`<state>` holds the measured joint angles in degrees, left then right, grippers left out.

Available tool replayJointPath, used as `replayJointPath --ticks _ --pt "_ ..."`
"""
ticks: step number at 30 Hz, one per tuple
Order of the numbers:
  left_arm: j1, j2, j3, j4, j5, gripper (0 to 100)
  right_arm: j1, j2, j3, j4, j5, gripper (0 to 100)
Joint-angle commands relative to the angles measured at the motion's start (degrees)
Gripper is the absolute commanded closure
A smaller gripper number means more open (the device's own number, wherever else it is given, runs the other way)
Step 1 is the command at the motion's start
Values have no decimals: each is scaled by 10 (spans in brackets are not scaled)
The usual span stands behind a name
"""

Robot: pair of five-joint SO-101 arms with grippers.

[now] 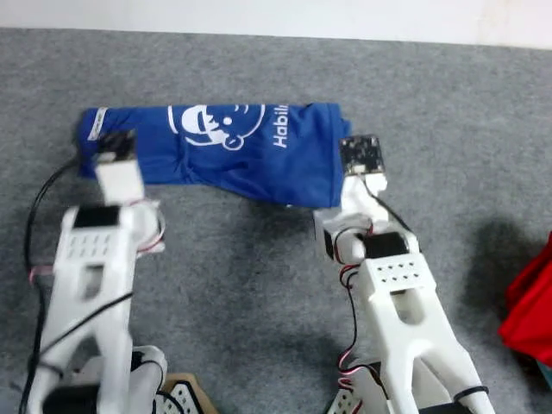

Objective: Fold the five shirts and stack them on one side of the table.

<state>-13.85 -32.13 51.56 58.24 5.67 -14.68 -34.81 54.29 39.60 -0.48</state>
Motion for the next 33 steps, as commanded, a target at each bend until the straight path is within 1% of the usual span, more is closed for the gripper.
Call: replayJointPath --ticks 1,4,8,12,17,21,27,33 --pt "-46 -80 97 -79 4 994 10 0 -53 3 -28 788" --pt "-69 -113 153 -135 2 993 9 22 -90 3 -37 722" --pt "-74 -116 173 -178 2 993 13 138 -164 -20 -35 719" --pt "-73 -116 174 -181 3 993 14 293 -253 -52 -33 720" --pt "-73 -116 173 -182 4 993 15 424 -343 -114 4 720" --pt "-73 -116 175 -196 4 993 20 480 -393 -142 5 720" --pt "-84 -116 176 -206 4 993 44 545 -470 -143 4 720" --pt "-86 -116 176 -206 4 993 48 617 -537 -139 4 720"
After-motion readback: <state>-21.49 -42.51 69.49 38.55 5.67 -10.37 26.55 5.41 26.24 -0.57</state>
